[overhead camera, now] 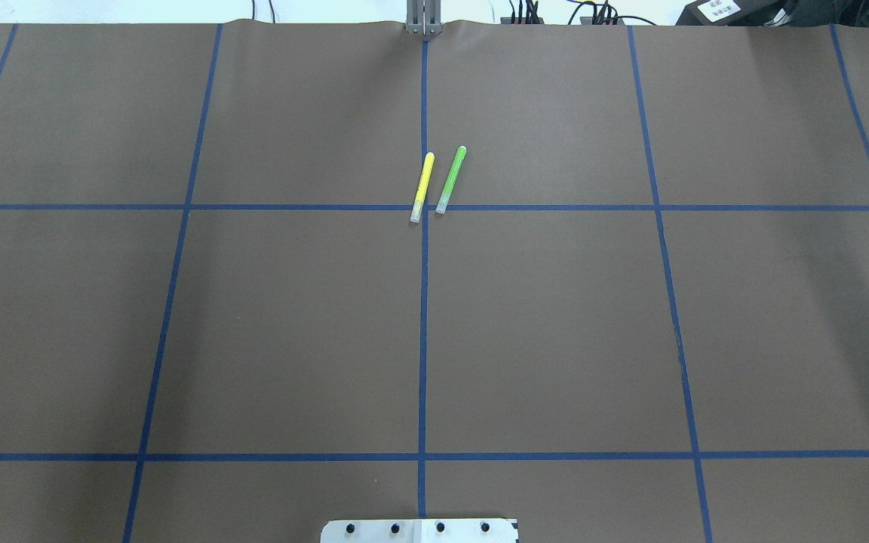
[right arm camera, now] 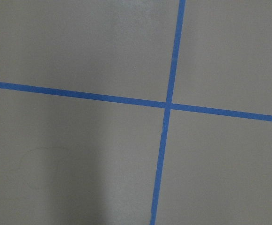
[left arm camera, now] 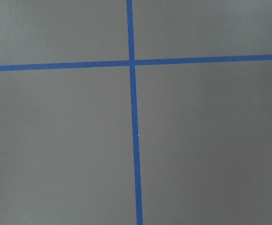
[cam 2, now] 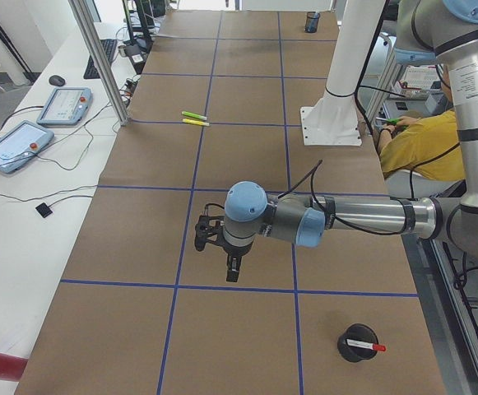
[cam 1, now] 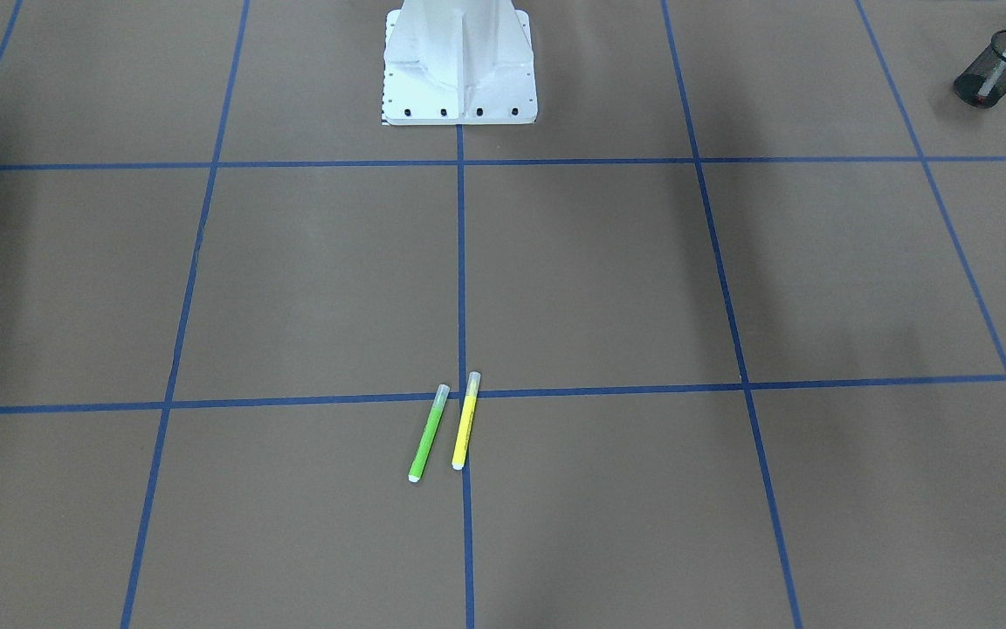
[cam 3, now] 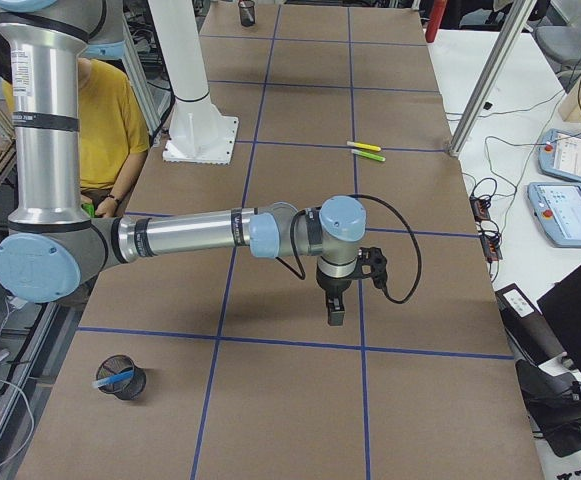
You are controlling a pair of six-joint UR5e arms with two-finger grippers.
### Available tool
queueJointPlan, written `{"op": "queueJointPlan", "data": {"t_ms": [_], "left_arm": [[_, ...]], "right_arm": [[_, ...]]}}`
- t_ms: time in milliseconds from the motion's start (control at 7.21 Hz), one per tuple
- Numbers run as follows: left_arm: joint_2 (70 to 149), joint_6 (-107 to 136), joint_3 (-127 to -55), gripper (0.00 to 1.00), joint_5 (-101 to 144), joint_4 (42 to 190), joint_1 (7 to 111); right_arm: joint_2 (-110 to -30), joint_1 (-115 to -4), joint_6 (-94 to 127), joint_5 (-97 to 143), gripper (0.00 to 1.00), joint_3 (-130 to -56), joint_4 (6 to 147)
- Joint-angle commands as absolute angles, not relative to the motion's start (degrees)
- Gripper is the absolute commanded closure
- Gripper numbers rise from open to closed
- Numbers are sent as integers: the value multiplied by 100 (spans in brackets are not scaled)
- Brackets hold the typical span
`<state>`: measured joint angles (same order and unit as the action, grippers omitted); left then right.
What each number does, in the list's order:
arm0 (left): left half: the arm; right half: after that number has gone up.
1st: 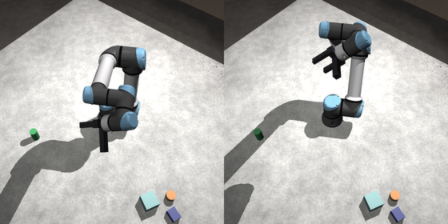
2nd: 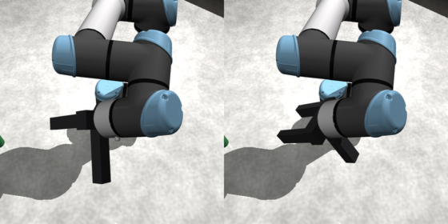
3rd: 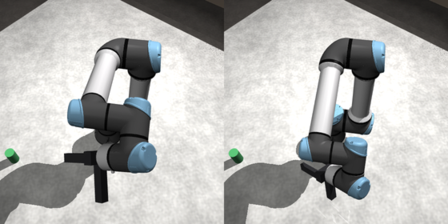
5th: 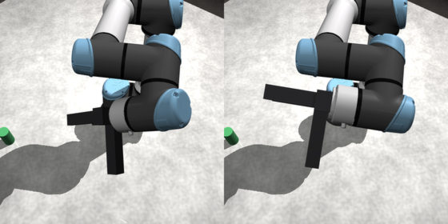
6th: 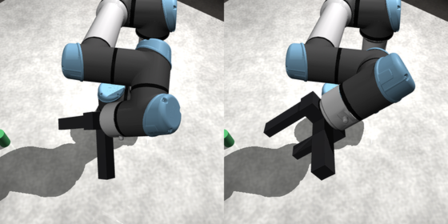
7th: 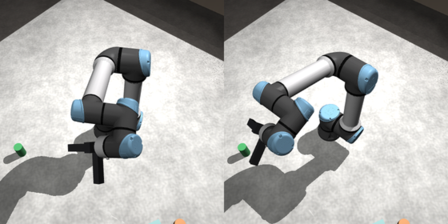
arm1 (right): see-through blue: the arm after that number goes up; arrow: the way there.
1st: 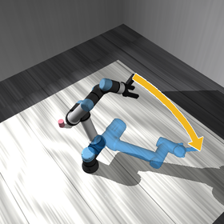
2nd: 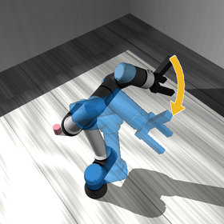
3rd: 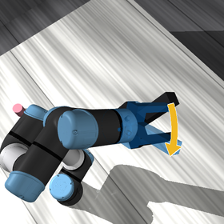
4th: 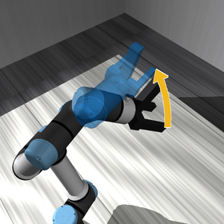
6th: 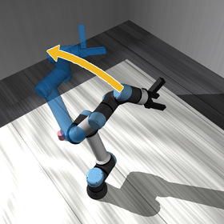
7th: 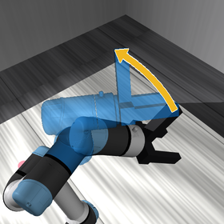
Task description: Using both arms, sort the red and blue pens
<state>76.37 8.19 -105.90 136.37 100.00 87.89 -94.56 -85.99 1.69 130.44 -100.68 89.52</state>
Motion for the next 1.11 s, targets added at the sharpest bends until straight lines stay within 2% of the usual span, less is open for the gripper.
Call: {"op": "queueJointPlan", "data": {"t_ms": [0,971], "left_arm": [[7936,809,-10503,0,13649,9582,8806],[7919,765,-10476,0,13649,9677,8815]], "right_arm": [[-9791,-8604,526,13043,0,-10107,8421],[-9712,-8604,536,13052,0,-10081,8411]]}}
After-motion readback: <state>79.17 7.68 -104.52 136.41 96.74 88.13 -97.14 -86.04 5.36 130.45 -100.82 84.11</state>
